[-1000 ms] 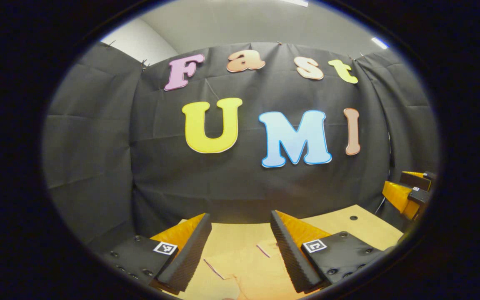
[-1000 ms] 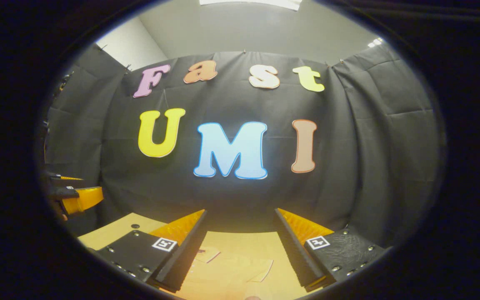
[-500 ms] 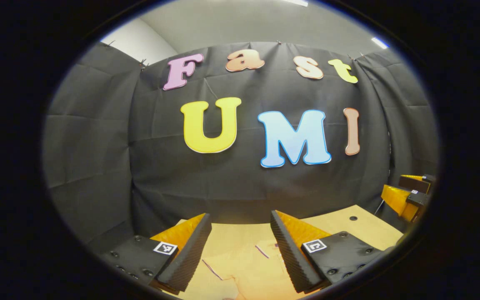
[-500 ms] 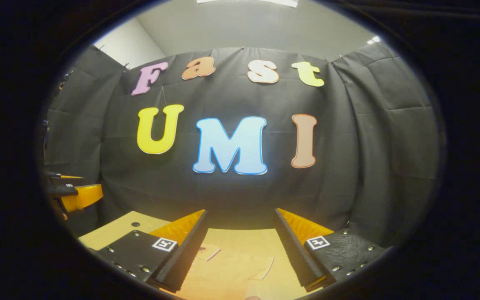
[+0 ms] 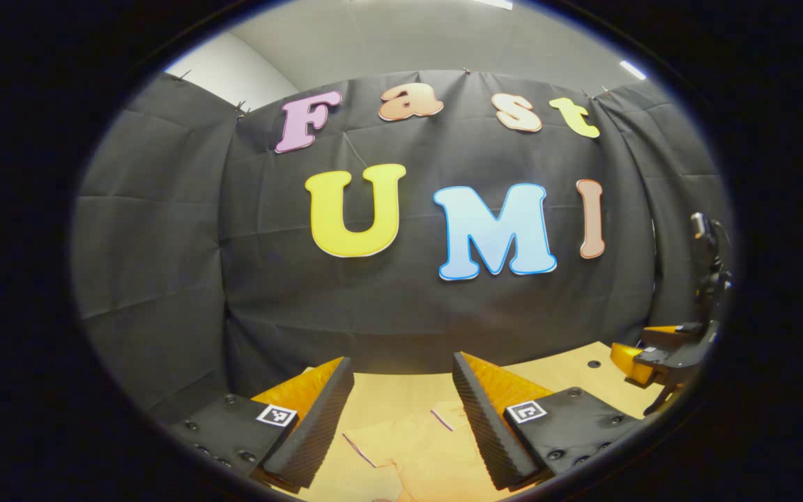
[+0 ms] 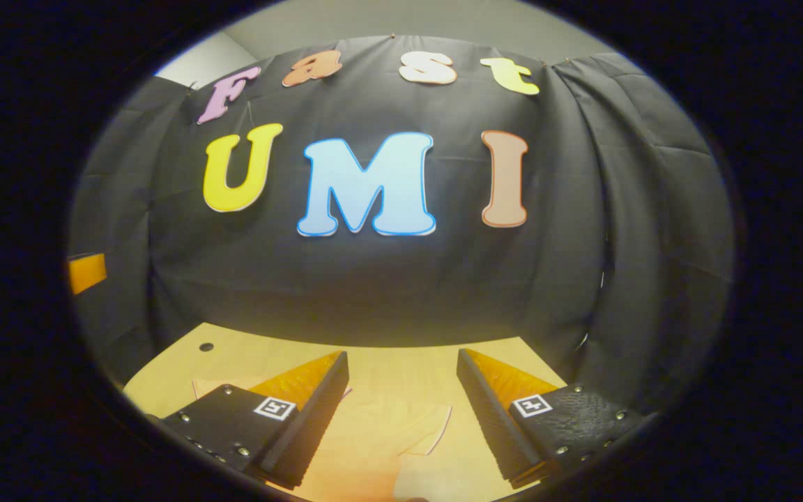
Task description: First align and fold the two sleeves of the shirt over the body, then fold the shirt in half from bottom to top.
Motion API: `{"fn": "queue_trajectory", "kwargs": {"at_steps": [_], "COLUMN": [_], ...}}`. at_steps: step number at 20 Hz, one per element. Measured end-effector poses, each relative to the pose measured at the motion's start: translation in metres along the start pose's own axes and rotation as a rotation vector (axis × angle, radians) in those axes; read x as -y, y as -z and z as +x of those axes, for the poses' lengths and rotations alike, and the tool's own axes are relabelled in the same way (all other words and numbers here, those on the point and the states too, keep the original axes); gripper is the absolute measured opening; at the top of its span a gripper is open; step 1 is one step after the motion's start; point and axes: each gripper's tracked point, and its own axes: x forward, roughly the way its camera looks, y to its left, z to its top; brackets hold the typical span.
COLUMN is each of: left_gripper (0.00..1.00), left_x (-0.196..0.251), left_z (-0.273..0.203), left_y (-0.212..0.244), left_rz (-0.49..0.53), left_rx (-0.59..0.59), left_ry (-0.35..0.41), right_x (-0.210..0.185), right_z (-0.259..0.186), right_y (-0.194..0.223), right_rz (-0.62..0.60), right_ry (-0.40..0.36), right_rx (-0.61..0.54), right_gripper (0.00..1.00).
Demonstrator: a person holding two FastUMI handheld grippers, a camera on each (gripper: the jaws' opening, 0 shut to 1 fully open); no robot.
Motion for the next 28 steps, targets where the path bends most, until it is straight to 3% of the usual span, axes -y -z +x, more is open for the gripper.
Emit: {"fn": "queue_trajectory", "kwargs": {"at_steps": [14,22,28], "left_gripper": [0.94,0.94,0.94], "left_x": [-0.03,-0.041,-0.038], "left_z": [0.008,0.011,0.017], "left_y": [0.013,0.023,0.026], "left_rz": [0.026,0.021,0.028], "left_rx": [-0.051,-0.092,-0.1], "left_ry": [-0.115,-0.155,-0.159], "right_x": [0.05,0.062,0.048], "right_z": [0.118,0.129,0.126], "right_y": [0.173,0.235,0.258], "right_rz": [0.024,0.056,0.052], "right_ry": [0.049,0.082,0.023], "right_rx": [-0.427,-0.575,-0.628], "right_gripper": [0.98,0.98,0.98]}}
